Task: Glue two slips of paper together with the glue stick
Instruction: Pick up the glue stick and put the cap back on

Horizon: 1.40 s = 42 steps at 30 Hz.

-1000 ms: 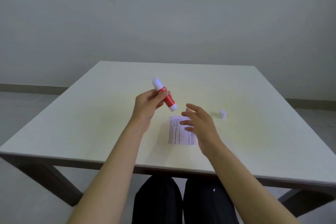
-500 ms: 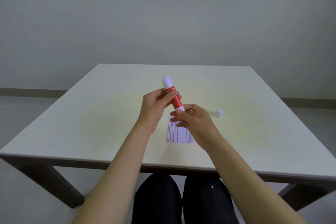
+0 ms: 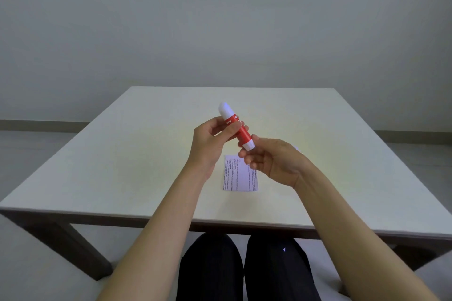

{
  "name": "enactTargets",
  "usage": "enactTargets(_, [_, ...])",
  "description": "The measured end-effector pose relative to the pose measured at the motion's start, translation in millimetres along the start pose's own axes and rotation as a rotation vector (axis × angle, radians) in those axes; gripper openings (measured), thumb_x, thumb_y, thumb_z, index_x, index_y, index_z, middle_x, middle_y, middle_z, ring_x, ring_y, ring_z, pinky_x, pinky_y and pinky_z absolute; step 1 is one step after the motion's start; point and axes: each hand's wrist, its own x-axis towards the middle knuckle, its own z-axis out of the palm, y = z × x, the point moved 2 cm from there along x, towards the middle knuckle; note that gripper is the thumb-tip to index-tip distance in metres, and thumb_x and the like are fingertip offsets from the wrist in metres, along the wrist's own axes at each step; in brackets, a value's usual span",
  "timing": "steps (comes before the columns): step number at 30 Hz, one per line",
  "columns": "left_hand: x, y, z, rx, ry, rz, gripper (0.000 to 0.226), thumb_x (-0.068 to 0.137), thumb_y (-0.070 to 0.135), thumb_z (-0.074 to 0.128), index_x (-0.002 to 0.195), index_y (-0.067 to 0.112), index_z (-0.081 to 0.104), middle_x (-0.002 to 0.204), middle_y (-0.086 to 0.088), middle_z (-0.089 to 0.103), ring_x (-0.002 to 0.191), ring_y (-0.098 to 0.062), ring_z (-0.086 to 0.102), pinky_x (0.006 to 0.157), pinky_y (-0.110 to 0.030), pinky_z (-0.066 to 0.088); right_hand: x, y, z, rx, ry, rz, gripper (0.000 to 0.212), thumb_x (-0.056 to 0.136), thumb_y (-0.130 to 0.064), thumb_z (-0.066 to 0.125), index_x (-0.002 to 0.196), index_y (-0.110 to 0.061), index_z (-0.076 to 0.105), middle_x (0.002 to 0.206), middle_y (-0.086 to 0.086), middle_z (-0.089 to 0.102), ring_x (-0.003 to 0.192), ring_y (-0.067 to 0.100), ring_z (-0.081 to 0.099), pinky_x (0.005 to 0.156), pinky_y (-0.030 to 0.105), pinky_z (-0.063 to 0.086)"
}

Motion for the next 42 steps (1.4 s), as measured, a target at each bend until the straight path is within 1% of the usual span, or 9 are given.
enactTargets(7, [-3, -11, 7, 0.007, 0.116, -0.036, 0.017, 0.067, 0.029, 0.075, 0.080, 0.018, 0.072, 0.095, -0.013, 0.073, 0.099, -0.029, 0.069, 0.102, -0.046, 0.046, -12, 15, 7, -1.114, 0.571, -0.856, 0.022, 0.077, -0.004, 0.073, 0.083, -0.007, 0.052, 0.079, 0.001, 0.062, 0.069, 0.019, 0.055, 0.064, 0.024, 0.047])
enactTargets(12, [-1, -13, 1, -0.008, 0.122, -0.037, 0.021, 0.068, 0.028, 0.076, 0.081, 0.011, 0.071, 0.091, -0.013, 0.071, 0.094, -0.027, 0.070, 0.101, -0.046, 0.047, -4, 6, -3, -0.194, 0.287, -0.020, 0.051, 0.091, -0.050, 0.050, 0.109, -0.003, 0.059, 0.072, 0.010, 0.070, 0.053, 0.020, 0.061, 0.054, 0.025, 0.054])
enactTargets(15, [-2, -13, 2, -0.009, 0.093, -0.042, 0.022, 0.068, 0.029, 0.076, 0.081, 0.012, 0.072, 0.090, -0.011, 0.072, 0.089, -0.022, 0.073, 0.100, -0.045, 0.048, -4, 8, -6, 0.052, 0.128, 0.100, 0.049, 0.096, -0.043, 0.042, 0.091, 0.000, 0.065, 0.062, 0.007, 0.066, 0.048, 0.015, 0.058, 0.049, 0.023, 0.051])
enactTargets(19, [-2, -14, 4, -0.043, 0.115, -0.056, 0.012, 0.073, 0.021, 0.075, 0.080, 0.012, 0.071, 0.084, -0.007, 0.073, 0.081, -0.018, 0.073, 0.101, -0.046, 0.047, -9, 12, 1, -0.251, 0.270, -0.357, 0.007, 0.086, -0.008, 0.064, 0.084, -0.004, 0.059, 0.073, 0.010, 0.068, 0.060, 0.018, 0.067, 0.063, 0.023, 0.056])
enactTargets(22, [-7, -15, 9, -0.069, 0.173, -0.109, 0.012, 0.072, 0.025, 0.076, 0.067, 0.017, 0.070, 0.067, 0.004, 0.073, 0.073, -0.013, 0.074, 0.103, -0.046, 0.045, -17, 17, 14, -1.040, 0.608, -0.928, 0.015, 0.076, 0.010, 0.067, 0.077, 0.000, 0.055, 0.072, 0.010, 0.064, 0.060, 0.024, 0.061, 0.065, 0.012, 0.045])
enactTargets(26, [-12, -17, 12, -0.152, 0.293, -0.169, 0.026, 0.070, 0.032, 0.078, 0.056, 0.018, 0.062, 0.051, 0.009, 0.067, 0.059, -0.008, 0.070, 0.100, -0.043, 0.045, -20, 18, 29, -1.484, 0.682, -1.338, 0.032, 0.070, 0.018, 0.063, 0.083, -0.006, 0.048, 0.065, 0.016, 0.058, 0.052, 0.031, 0.051, 0.044, 0.035, 0.042])
enactTargets(34, [-9, -14, -3, 0.066, 0.288, -0.064, 0.006, 0.070, 0.023, 0.078, 0.070, 0.024, 0.072, 0.064, 0.013, 0.069, 0.068, -0.005, 0.064, 0.076, -0.015, 0.049, 1, 12, -45, -1.380, 0.660, -0.412, 0.078, 0.077, -0.052, 0.067, 0.142, -0.022, 0.037, 0.155, 0.012, 0.019, 0.127, 0.031, 0.039, 0.102, 0.045, 0.035])
enactTargets(38, [-10, -13, -16, 0.407, 0.209, 0.075, 0.018, 0.071, 0.021, 0.077, 0.089, 0.024, 0.074, 0.064, 0.013, 0.066, 0.061, -0.002, 0.059, 0.062, -0.010, 0.048, 3, 19, -88, -1.685, 0.720, 0.001, 0.052, 0.096, -0.041, 0.044, 0.144, -0.025, 0.036, 0.154, 0.015, 0.024, 0.130, 0.039, 0.033, 0.104, 0.046, 0.031])
enactTargets(42, [-15, -13, -20, 0.567, 0.190, 0.168, 0.027, 0.074, 0.018, 0.076, 0.100, 0.022, 0.073, 0.088, 0.009, 0.065, 0.077, 0.010, 0.058, 0.066, -0.002, 0.045, 0, 24, -87, -1.560, 0.692, -0.159, 0.034, 0.095, -0.012, 0.047, 0.128, -0.013, 0.056, 0.121, 0.014, 0.058, 0.110, 0.031, 0.052, 0.084, 0.035, 0.043])
